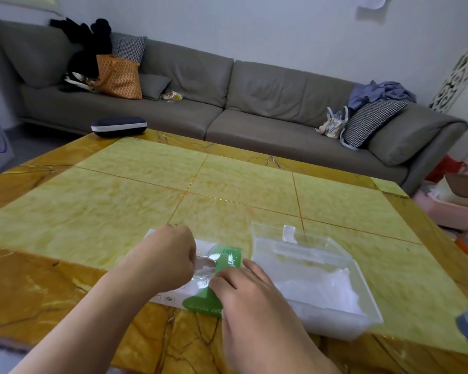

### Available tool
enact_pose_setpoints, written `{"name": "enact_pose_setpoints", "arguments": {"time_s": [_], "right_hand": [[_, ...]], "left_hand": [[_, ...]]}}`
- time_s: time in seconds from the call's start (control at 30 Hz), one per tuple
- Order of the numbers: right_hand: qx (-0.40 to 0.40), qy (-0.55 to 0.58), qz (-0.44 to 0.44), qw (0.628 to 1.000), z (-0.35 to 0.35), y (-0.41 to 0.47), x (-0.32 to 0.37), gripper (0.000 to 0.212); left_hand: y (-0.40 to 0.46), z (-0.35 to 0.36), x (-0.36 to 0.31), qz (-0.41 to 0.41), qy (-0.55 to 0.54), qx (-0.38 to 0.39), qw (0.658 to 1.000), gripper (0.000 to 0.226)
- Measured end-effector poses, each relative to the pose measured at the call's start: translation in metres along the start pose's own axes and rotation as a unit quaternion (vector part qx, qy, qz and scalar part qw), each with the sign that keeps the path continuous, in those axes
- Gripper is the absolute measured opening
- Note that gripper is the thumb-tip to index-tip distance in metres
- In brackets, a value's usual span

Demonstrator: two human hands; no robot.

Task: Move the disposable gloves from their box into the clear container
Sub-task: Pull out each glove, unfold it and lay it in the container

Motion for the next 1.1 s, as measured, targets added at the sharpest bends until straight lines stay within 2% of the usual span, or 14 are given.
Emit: {"name": "enact_pose_setpoints", "arguments": {"time_s": [0.17, 0.23, 0.27, 0.33, 0.37, 0.57, 0.7, 0.9, 1.03, 1.1], "right_hand": [[-0.009, 0.007, -0.001, 1.000, -0.003, -0.002, 0.001, 0.054], [-0.011, 0.005, 0.000, 1.000, -0.002, -0.003, 0.001, 0.053], [-0.010, 0.005, 0.001, 1.000, -0.002, -0.003, 0.001, 0.053], [-0.007, 0.004, 0.002, 1.000, -0.002, -0.003, 0.002, 0.054], [-0.009, 0.004, 0.003, 1.000, -0.003, -0.003, 0.002, 0.056], [-0.012, 0.010, -0.001, 1.000, -0.007, -0.004, 0.004, 0.053], [-0.005, 0.009, 0.001, 1.000, -0.006, -0.004, 0.004, 0.047], [-0.014, -0.012, -0.010, 1.000, -0.002, -0.001, 0.004, 0.052], [-0.013, -0.025, -0.015, 0.999, -0.001, -0.001, 0.004, 0.056], [-0.026, -0.031, -0.018, 0.999, 0.000, -0.001, 0.003, 0.056]], "left_hand": [[-0.002, -0.006, 0.000, 0.009, 0.002, -0.002, 1.000, 0.034], [-0.002, -0.002, 0.001, 0.012, 0.015, 0.012, 1.000, 0.018], [-0.002, -0.001, 0.001, 0.015, 0.018, 0.013, 1.000, 0.017], [-0.002, 0.001, -0.003, 0.013, 0.012, 0.010, 1.000, 0.048], [-0.001, 0.003, -0.003, 0.011, 0.010, 0.005, 1.000, 0.054], [0.002, 0.010, -0.003, 0.035, -0.043, 0.017, 0.998, 0.038], [0.000, 0.001, -0.006, 0.043, -0.049, -0.043, 0.997, 0.027], [-0.003, -0.018, -0.011, 0.033, -0.178, -0.129, 0.975, 0.026], [-0.005, -0.013, -0.005, 0.032, -0.176, -0.045, 0.983, 0.032], [-0.004, -0.013, -0.002, 0.044, -0.158, -0.042, 0.986, 0.024]]}}
Point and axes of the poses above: each hand's wrist, its own y-axis towards the middle knuckle, its own z-axis out of the palm, x = y × z, the point moved 4 cm from there along y, towards the middle knuckle, and after that the axes turned 14 degrees about -y, right-handed, at the moved point
